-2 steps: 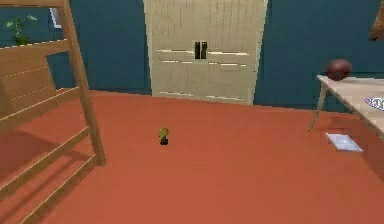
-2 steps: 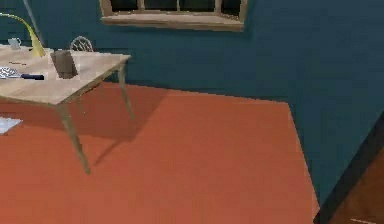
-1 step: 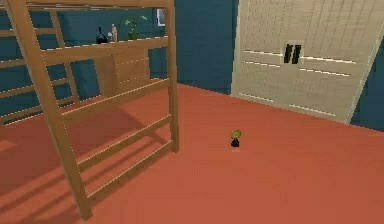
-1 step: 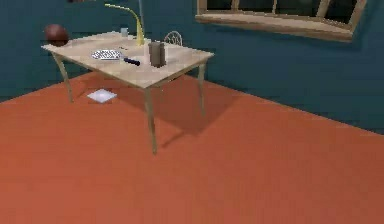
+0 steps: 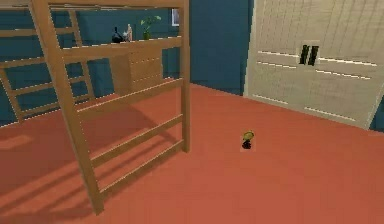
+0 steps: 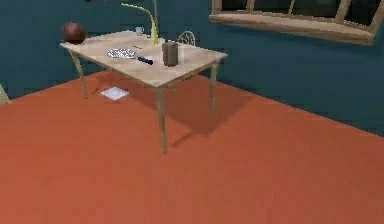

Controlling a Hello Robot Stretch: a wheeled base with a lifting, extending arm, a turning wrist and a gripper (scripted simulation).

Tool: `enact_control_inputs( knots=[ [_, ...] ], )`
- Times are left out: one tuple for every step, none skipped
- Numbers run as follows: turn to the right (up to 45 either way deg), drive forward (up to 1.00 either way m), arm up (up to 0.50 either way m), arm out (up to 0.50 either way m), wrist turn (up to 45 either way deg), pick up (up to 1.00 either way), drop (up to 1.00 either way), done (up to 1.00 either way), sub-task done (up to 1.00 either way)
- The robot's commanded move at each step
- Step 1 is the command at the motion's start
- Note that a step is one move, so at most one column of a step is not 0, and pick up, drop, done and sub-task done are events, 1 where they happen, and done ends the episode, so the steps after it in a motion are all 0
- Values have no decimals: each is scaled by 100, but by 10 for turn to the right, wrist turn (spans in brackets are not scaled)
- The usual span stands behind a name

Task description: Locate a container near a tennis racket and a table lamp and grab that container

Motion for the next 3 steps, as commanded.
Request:
enact_control_inputs(
  knots=[
    [0,10,0,0,0,0,0,0,0],
    [450,0,0,0,0,0,0,0,0],
    [450,0,0,0,0,0,0,0,0]
  ],
)
